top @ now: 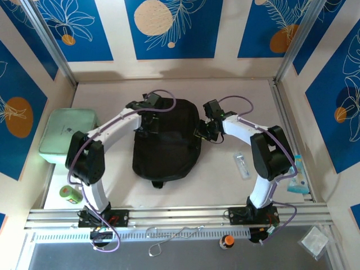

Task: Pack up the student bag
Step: Unzip the student bag at the center of the table, then move the loose stationery to the middle-right of the table.

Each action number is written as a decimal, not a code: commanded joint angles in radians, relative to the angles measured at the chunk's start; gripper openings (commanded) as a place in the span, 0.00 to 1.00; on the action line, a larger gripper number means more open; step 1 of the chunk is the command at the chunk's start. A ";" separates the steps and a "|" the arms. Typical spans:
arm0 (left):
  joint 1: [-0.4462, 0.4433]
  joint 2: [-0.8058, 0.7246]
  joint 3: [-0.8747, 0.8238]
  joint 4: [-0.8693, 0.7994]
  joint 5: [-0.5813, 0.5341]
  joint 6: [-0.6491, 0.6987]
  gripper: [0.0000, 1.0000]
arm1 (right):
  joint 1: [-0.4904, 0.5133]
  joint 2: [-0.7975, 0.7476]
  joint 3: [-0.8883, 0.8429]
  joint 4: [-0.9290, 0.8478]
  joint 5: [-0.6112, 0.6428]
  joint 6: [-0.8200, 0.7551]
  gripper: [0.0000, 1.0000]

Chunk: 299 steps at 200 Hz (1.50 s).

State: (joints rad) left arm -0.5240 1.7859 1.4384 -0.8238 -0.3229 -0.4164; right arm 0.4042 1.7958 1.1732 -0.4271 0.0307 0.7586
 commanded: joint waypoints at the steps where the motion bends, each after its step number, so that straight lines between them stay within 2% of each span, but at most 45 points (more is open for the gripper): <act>1: 0.063 -0.078 -0.071 -0.022 -0.038 0.018 0.00 | -0.027 0.042 0.050 -0.055 0.075 -0.057 0.23; 30: 0.118 -0.122 -0.161 0.017 0.007 0.005 0.00 | -0.028 0.095 0.132 -0.007 0.032 -0.113 0.23; 60: 0.136 -0.156 -0.226 0.074 0.117 -0.007 0.00 | -0.024 0.160 0.225 -0.006 -0.010 -0.136 0.24; 72: 0.140 -0.187 -0.242 0.091 0.143 -0.014 0.00 | -0.020 0.137 0.229 -0.003 -0.024 -0.150 0.27; 84: 0.145 -0.224 -0.251 0.097 0.146 -0.018 0.00 | -0.016 0.081 0.200 0.004 -0.015 -0.161 0.35; 89: 0.147 -0.242 -0.252 0.097 0.144 -0.019 0.05 | -0.016 0.059 0.184 0.004 -0.008 -0.165 0.39; 109: 0.159 -0.317 -0.261 0.109 0.120 -0.024 0.15 | -0.020 -0.071 0.101 -0.019 0.066 -0.167 0.55; 125: 0.167 -0.377 -0.282 0.135 0.104 -0.036 0.43 | -0.029 -0.171 0.016 -0.058 0.155 -0.151 0.62; 139: 0.172 -0.427 -0.311 0.179 0.094 -0.039 0.62 | -0.042 -0.242 -0.053 -0.125 0.244 -0.118 0.67; 149: 0.174 -0.459 -0.339 0.220 0.093 -0.038 0.71 | -0.056 -0.286 -0.103 -0.180 0.298 -0.089 0.69; 164: 0.177 -0.492 -0.374 0.282 0.100 -0.029 0.79 | -0.077 -0.344 -0.180 -0.252 0.354 -0.039 0.72; 182: 0.179 -0.512 -0.397 0.340 0.111 -0.018 0.85 | -0.106 -0.408 -0.265 -0.310 0.369 0.015 0.76; 226: 0.180 -0.507 -0.416 0.416 0.173 -0.006 0.89 | -0.162 -0.494 -0.419 -0.332 0.344 0.125 0.80; 299: 0.181 -0.508 -0.444 0.460 0.247 -0.014 0.98 | -0.190 -0.401 -0.445 -0.212 0.233 0.148 0.79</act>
State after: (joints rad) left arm -0.3550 1.2854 1.0054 -0.3958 -0.1246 -0.4358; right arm 0.2180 1.3548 0.7246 -0.6998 0.3336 0.8730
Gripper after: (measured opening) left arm 0.970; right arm 0.795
